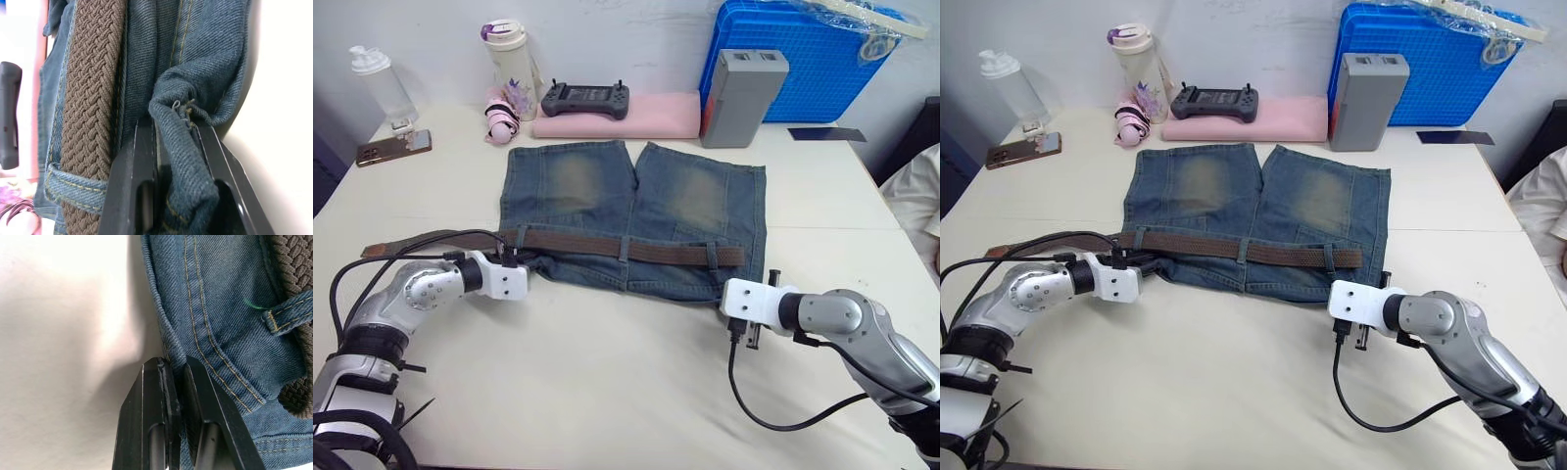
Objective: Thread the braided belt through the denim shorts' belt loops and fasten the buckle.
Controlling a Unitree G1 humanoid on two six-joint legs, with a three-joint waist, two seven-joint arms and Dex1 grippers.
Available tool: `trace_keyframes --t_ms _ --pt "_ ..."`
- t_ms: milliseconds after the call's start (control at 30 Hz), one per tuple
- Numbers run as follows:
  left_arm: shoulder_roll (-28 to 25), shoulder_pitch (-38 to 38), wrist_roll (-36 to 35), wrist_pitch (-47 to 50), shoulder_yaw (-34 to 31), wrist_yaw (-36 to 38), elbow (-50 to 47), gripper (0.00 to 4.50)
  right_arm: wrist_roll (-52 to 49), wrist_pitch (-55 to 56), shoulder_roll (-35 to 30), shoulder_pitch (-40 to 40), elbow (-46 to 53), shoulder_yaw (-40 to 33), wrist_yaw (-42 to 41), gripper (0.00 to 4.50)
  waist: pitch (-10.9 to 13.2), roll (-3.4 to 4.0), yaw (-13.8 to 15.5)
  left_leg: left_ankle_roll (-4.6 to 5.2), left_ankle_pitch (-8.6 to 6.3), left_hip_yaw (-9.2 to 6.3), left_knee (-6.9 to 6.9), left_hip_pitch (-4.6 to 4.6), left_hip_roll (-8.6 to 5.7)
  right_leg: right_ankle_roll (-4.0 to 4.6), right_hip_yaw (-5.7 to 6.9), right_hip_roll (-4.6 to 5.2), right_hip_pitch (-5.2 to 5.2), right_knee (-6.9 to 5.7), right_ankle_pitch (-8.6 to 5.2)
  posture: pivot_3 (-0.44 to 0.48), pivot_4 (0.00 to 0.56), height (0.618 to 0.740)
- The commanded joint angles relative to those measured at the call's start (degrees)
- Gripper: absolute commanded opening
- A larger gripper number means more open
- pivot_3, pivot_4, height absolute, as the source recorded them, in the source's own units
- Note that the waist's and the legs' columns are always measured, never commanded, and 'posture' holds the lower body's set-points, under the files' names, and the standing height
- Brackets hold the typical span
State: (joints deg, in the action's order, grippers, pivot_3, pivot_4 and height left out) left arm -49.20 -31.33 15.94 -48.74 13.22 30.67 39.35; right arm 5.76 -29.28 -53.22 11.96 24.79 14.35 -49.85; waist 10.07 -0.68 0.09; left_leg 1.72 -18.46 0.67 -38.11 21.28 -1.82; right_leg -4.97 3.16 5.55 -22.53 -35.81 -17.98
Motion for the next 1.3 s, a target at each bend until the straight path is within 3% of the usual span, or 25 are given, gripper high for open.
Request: trace_keyframes --t_ms 33,100,167,200,333,367,533,700,833,1067,1167,1300 --pt "-1.31 3.66 -7.10 4.32 -2.63 5.83 -4.14 0.37 -1.71 -5.62 0.66 -1.92 -1.50 -1.68 -0.80 0.44 0.00 0.00 0.00 0.01 -0.01 0.00 -0.01 0.00 0.00 0.00 0.01 0.01 0.02 0.02 0.00 0.000 0.150 0.725" --pt "-1.66 5.75 -9.90 6.13 -4.09 7.49 -7.67 1.25 -6.01 -8.77 1.58 -1.80 0.51 -4.50 -2.21 1.18 0.00 0.00 -0.01 0.02 -0.01 -0.01 -0.02 0.00 0.00 0.00 0.02 0.02 0.06 0.09 0.00 0.000 0.150 0.725" --pt "-2.04 7.31 -11.63 7.89 -5.21 8.79 -10.53 1.75 -9.64 -11.43 1.85 -1.34 2.17 -6.88 -3.70 1.99 0.01 0.00 0.00 0.02 -0.01 -0.03 -0.02 0.02 0.00 0.00 0.03 0.03 0.06 0.12 0.00 0.000 0.150 0.725" --pt "-2.28 7.94 -12.12 8.69 -5.65 9.42 -11.76 2.35 -11.48 -12.91 1.96 -0.87 2.82 -8.12 -4.33 2.60 0.00 0.00 0.01 0.01 -0.03 -0.04 -0.02 0.01 0.00 0.00 0.03 0.03 0.05 0.10 0.00 0.000 0.150 0.725" --pt "-4.64 9.98 -14.69 12.39 -7.52 13.01 -17.48 3.78 -25.73 -23.62 1.28 6.86 3.95 -17.23 -10.73 4.15 0.20 0.24 -0.22 0.05 -0.04 -0.04 -0.04 0.06 0.00 0.00 0.01 0.04 0.02 0.21 0.00 0.000 0.150 0.725" --pt "-5.13 10.86 -17.09 14.96 -8.35 14.71 -20.01 3.83 -27.57 -26.53 2.08 10.22 1.98 -18.52 -10.01 4.39 0.22 0.28 -0.44 0.05 -0.05 -0.03 -0.03 0.05 0.00 0.00 -0.01 0.04 0.00 0.21 0.00 0.000 0.150 0.725" --pt "-7.94 15.73 -29.93 32.91 -13.08 22.24 -33.59 3.83 -30.30 -39.89 9.03 25.38 -11.01 -20.65 -0.93 4.39 0.28 0.30 -1.25 -0.01 -0.03 -0.01 0.02 0.03 0.05 0.06 -0.05 0.04 -0.06 0.18 -0.02 0.000 0.150 0.725" --pt "-8.20 20.21 -37.52 46.30 -18.90 23.23 -42.75 3.83 -30.93 -48.23 15.99 32.51 -20.38 -22.57 6.41 4.39 0.33 0.39 -1.44 -0.02 -0.03 -0.10 0.11 0.12 0.05 0.17 -0.02 0.06 -0.12 0.06 -0.08 0.000 0.150 0.725" --pt "-5.82 22.19 -39.51 51.31 -23.00 20.57 -46.05 3.83 -30.21 -49.95 19.38 31.43 -25.36 -20.57 10.09 4.39 0.33 0.40 -1.57 0.00 -0.04 -0.10 0.09 0.31 0.03 0.16 0.01 0.04 -0.29 -0.01 -0.07 0.000 0.150 0.725" --pt "-1.68 24.02 -43.19 58.75 -28.53 17.70 -49.33 3.83 -33.13 -51.35 21.94 28.15 -24.81 -18.82 10.07 4.39 0.33 0.40 -1.54 0.03 -0.05 -0.10 0.06 0.33 0.00 0.14 0.02 0.03 -0.28 -0.01 -0.07 0.000 0.150 0.725" --pt "-1.08 22.93 -44.69 61.21 -30.34 18.17 -47.14 3.83 -33.47 -50.24 22.30 27.13 -24.45 -18.50 10.26 3.63 0.33 0.40 -1.61 -0.01 -0.03 -0.10 0.05 0.32 0.01 0.14 0.02 0.01 -0.28 -0.04 -0.07 0.000 0.150 0.725" --pt "-1.86 16.95 -47.48 67.26 -31.67 19.52 -38.75 3.83 -34.27 -49.00 23.18 26.40 -23.81 -19.27 10.51 1.73 0.33 0.40 -1.62 -0.07 0.03 -0.10 0.06 0.29 0.01 0.15 0.01 -0.01 -0.29 -0.12 -0.07 0.000 0.150 0.725"
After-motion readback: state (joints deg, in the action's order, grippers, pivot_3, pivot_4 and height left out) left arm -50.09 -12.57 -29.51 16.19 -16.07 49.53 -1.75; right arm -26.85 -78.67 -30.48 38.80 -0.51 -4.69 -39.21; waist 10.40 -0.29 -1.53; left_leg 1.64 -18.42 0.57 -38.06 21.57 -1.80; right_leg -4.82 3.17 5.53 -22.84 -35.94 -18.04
